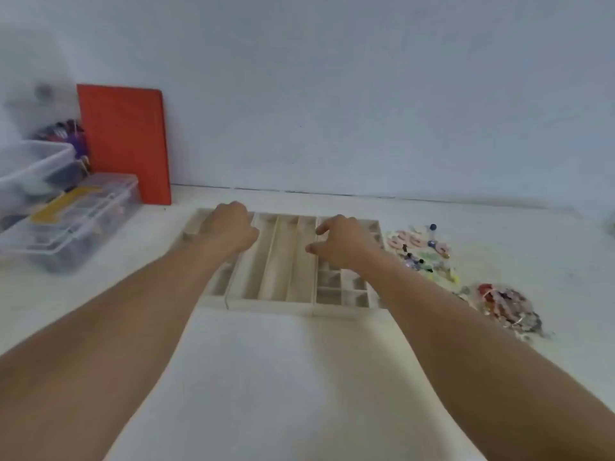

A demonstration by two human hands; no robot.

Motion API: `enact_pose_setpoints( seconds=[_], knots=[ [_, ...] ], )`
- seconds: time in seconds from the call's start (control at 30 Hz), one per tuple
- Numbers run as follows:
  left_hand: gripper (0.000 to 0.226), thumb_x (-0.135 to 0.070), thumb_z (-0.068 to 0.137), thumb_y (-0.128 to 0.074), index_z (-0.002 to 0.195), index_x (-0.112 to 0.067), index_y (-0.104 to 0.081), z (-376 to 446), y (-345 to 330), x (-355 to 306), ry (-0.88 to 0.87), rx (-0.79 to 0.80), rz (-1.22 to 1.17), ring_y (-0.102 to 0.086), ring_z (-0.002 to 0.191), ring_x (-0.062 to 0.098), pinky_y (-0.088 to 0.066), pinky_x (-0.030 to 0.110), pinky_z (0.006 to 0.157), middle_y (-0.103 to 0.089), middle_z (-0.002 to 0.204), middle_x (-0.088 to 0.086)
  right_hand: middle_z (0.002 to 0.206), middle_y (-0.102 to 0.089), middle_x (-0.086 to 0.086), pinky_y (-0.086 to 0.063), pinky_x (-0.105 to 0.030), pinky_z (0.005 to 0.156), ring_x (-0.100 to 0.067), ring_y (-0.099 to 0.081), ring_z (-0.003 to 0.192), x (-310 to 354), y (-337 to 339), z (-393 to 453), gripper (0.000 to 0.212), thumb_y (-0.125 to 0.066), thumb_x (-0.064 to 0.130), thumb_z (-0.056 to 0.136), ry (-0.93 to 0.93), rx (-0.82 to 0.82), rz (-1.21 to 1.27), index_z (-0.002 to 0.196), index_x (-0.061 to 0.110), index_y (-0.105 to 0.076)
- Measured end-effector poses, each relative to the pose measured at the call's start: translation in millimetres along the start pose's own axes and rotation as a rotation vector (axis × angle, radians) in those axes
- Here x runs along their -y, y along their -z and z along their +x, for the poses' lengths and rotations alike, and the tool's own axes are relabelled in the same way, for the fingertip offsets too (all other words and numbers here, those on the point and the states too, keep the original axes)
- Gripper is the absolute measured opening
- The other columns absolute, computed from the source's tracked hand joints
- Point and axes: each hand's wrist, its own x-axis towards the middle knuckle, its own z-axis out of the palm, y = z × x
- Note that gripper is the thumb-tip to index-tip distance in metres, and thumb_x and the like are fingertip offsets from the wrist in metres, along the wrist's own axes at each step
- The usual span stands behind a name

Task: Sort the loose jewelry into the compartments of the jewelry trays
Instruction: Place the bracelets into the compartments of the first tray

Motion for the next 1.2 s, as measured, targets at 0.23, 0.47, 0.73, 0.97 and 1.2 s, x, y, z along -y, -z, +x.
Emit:
enact_pose_setpoints(
  seconds=[0.23, 0.47, 0.73, 0.97, 1.2],
  knots=[
    [0.008, -0.008, 0.078, -0.06, 0.084, -0.005, -0.064, -32, -12, 9, 0.066, 0.059, 0.045, -0.054, 0.062, 0.019, -0.034, 0.025, 0.046, -0.062, 0.079, 0.008, 0.082, -0.072, -0.008, -0.052, -0.028, 0.063, -0.025, -0.069, 0.076, -3, -28, -16, 0.032, -0.063, 0.035, 0.093, -0.082, -0.001, 0.002, 0.092, 0.004, -0.071],
    [0.007, -0.002, 0.079, -0.056, 0.081, -0.008, -0.06, -34, -11, 5, 0.063, 0.058, 0.054, -0.054, 0.062, 0.018, -0.037, 0.025, 0.046, -0.057, 0.076, 0.006, 0.061, -0.054, -0.003, -0.042, -0.024, 0.052, -0.02, -0.052, 0.056, -2, -33, -10, 0.023, -0.059, 0.019, 0.087, -0.101, -0.032, 0.023, 0.065, 0.012, -0.053],
    [0.013, -0.026, 0.085, -0.061, 0.097, -0.021, -0.062, -18, -20, -42, -0.151, -0.16, 0.007, -0.056, 0.081, 0.02, -0.039, 0.029, 0.065, -0.057, 0.091, -0.004, 0.105, -0.075, 0.004, -0.056, -0.029, 0.077, -0.01, -0.067, 0.077, -35, 5, -19, 0.03, -0.063, 0.038, 0.095, -0.021, -0.169, 0.232, 0.119, 0.023, -0.073],
    [0.016, -0.027, 0.087, -0.065, 0.081, -0.042, -0.063, -44, -73, -180, -0.49, 0.069, -0.413, -0.059, 0.075, -0.002, -0.043, 0.022, 0.062, -0.063, 0.081, -0.021, 0.083, -0.069, 0.014, -0.053, -0.027, 0.063, -0.005, -0.064, 0.064, -151, 67, -49, 0.017, -0.062, 0.027, 0.094, -0.079, -0.548, 0.274, 0.101, 0.034, -0.075],
    [0.013, -0.044, 0.083, -0.075, 0.085, -0.031, -0.075, -75, -133, -292, -0.723, 0.321, -0.396, -0.056, 0.062, -0.009, -0.037, 0.015, 0.059, -0.07, 0.082, -0.018, 0.083, -0.067, 0.017, -0.042, -0.02, 0.061, -0.003, -0.061, 0.069, -265, 97, -72, 0.013, -0.066, 0.028, 0.092, -0.183, -0.521, 0.19, 0.092, 0.039, -0.073]
  ],
)
